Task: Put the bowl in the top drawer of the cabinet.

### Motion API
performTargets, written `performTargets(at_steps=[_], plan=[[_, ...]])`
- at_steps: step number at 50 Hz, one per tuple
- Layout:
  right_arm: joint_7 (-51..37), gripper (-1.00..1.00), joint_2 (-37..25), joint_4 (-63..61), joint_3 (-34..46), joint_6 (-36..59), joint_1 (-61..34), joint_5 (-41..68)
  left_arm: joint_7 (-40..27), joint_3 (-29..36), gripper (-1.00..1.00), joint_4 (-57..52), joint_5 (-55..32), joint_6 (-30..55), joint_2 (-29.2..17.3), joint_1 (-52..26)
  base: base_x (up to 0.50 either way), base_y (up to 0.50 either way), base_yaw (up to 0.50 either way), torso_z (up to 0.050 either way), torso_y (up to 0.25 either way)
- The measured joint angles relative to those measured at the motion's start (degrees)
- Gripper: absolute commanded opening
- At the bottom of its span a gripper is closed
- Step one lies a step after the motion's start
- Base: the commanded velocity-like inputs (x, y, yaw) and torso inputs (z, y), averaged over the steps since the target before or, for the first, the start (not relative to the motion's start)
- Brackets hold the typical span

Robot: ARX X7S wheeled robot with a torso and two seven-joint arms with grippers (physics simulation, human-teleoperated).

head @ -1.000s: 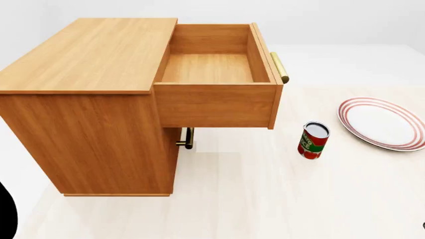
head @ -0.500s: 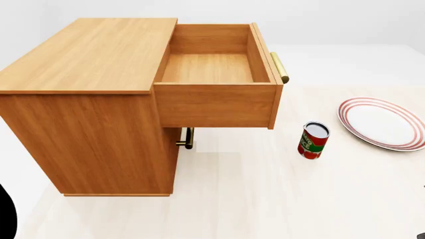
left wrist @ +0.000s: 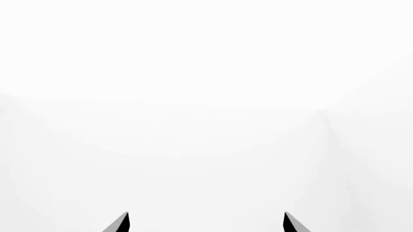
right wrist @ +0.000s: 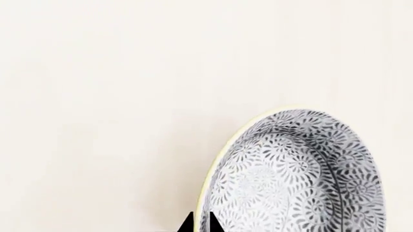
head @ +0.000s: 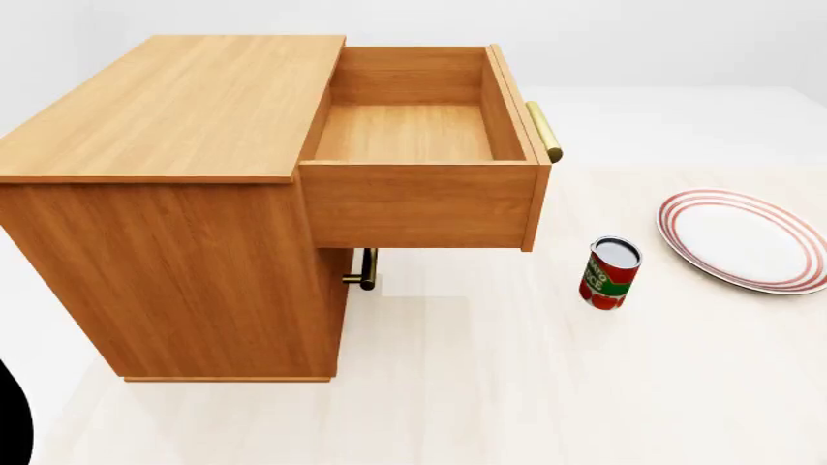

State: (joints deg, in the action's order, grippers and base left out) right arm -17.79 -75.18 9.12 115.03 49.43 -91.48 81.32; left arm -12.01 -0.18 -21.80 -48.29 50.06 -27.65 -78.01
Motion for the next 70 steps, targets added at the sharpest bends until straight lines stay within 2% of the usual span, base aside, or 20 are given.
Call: performTargets(at_steps=[17,32,42,50,59,70], plan=[[-5.7,-1.0,1.1,-5.8,-3.4,9.7,-7.4,4.7,-0.9,-0.7,1.0,-0.5,-1.3,0.7,-0.2,-0.5,0.0,0.0,0.0,0.0,0.0],[0.3,-1.0,-0.7,-13.1,-6.0,22.1,-19.2,-1.8,-1.7,-1.6,1.0,-1.0,-2.6,1.2,-0.4,-1.5,0.0,0.0,0.0,0.0,0.0],[16.5,-1.0,-2.5,-20.2,-4.5,30.6,-31.2,-17.2,-0.9,-1.7,1.0,-0.6,-1.8,-0.7,-0.3,-0.4,0.0,0.0,0.0,0.0,0.0],[33.1,-1.0,0.0,-22.9,-4.2,33.2,-36.8,-32.9,0.1,-1.4,1.0,0.1,-0.5,-2.9,-0.1,0.9,0.0,0.0,0.0,0.0,0.0],[46.2,-1.0,8.1,-18.2,-5.0,29.2,-39.0,-44.4,0.9,-1.2,1.0,0.4,0.4,-4.8,0.2,2.1,0.0,0.0,0.0,0.0,0.0],[54.5,-1.0,22.8,-3.3,-6.9,16.8,-36.5,-52.3,1.1,-1.2,1.0,0.2,0.6,-5.6,0.2,2.6,0.0,0.0,0.0,0.0,0.001]])
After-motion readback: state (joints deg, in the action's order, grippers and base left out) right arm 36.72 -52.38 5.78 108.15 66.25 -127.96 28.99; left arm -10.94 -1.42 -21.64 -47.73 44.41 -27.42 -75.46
